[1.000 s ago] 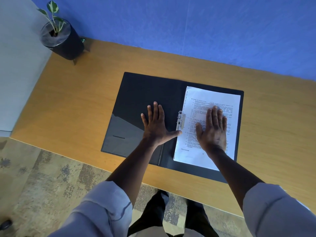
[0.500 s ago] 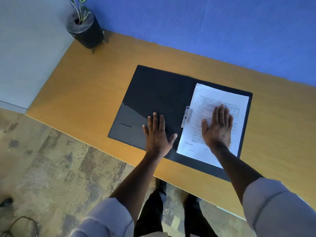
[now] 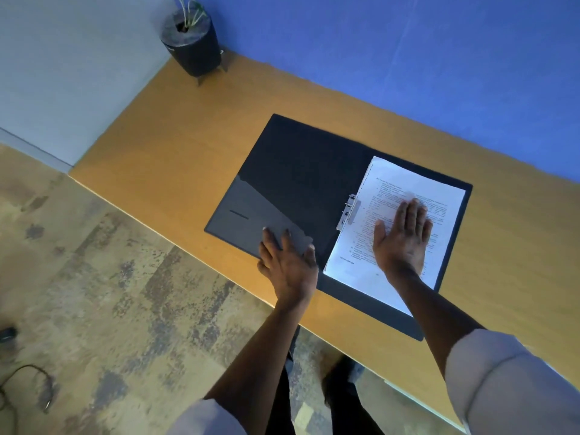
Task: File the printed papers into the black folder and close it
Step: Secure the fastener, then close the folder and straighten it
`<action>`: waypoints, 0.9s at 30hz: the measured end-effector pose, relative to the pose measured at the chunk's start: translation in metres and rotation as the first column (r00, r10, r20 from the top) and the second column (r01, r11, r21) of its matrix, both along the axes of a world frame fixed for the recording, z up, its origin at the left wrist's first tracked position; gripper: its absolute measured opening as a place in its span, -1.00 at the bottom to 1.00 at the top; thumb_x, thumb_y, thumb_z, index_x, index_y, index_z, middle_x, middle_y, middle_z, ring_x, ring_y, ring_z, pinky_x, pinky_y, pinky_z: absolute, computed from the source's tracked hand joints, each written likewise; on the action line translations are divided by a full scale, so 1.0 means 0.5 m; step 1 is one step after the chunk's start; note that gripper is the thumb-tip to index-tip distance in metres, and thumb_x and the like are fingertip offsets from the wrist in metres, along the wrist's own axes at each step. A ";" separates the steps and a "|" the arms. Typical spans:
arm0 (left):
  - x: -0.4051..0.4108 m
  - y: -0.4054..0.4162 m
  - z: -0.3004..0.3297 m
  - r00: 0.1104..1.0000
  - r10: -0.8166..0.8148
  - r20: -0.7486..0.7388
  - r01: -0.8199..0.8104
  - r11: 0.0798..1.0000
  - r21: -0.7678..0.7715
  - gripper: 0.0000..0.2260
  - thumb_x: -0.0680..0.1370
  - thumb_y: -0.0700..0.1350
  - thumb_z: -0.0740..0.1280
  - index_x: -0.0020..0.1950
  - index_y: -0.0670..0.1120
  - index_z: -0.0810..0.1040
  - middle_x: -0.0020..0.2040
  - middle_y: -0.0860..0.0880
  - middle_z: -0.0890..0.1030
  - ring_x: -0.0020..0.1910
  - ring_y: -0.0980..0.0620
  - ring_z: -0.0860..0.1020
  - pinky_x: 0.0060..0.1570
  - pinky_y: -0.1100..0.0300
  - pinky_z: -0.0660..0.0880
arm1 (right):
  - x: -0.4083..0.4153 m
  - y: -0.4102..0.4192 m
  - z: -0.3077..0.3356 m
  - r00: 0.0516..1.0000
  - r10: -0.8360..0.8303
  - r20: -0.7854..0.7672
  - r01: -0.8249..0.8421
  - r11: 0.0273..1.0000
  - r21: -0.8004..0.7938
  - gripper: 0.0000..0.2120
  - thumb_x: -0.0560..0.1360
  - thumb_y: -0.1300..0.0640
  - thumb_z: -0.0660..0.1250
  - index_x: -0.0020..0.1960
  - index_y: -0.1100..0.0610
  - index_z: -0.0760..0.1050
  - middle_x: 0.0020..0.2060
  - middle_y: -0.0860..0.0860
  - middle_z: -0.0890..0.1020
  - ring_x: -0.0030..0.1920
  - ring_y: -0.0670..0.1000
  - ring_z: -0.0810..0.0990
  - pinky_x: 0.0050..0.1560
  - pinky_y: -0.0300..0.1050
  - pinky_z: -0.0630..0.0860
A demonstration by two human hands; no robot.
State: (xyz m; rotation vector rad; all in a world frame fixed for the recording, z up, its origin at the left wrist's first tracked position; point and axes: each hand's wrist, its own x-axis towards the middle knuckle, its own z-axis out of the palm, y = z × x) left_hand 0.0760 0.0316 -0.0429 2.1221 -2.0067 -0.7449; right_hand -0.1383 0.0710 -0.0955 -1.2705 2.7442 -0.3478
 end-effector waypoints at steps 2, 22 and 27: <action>-0.013 -0.008 0.008 0.990 0.108 -0.091 -0.110 0.994 -0.012 -0.45 0.58 0.19 0.26 0.51 -0.01 0.30 0.62 -0.13 0.06 0.56 -0.26 0.10 0.37 -0.27 0.25 | 0.000 0.000 0.000 1.000 0.004 0.001 -0.004 1.000 0.006 -0.30 0.66 -0.17 -0.01 0.62 0.28 0.04 0.61 0.24 0.11 0.62 0.25 0.04 0.61 0.19 0.00; 0.115 -0.201 0.031 0.517 0.803 -0.296 -0.782 0.584 0.220 -0.39 0.62 0.32 0.07 0.59 0.11 0.00 0.44 -0.31 0.30 0.31 -0.41 0.42 0.22 -0.26 0.47 | 0.002 0.000 0.004 1.000 0.000 -0.001 0.000 1.000 0.010 -0.29 0.64 -0.18 -0.02 0.62 0.26 0.04 0.61 0.23 0.12 0.62 0.24 0.05 0.60 0.19 0.00; 0.160 -0.236 0.032 0.741 0.661 -0.118 -0.653 0.750 0.104 -0.40 0.63 0.32 0.01 0.47 -0.10 0.27 0.33 -0.31 0.48 0.30 -0.36 0.45 0.23 -0.25 0.45 | 0.004 -0.002 0.003 1.000 -0.005 0.003 0.005 1.000 0.001 -0.29 0.63 -0.17 0.00 0.61 0.28 0.06 0.60 0.24 0.13 0.62 0.25 0.06 0.60 0.19 0.00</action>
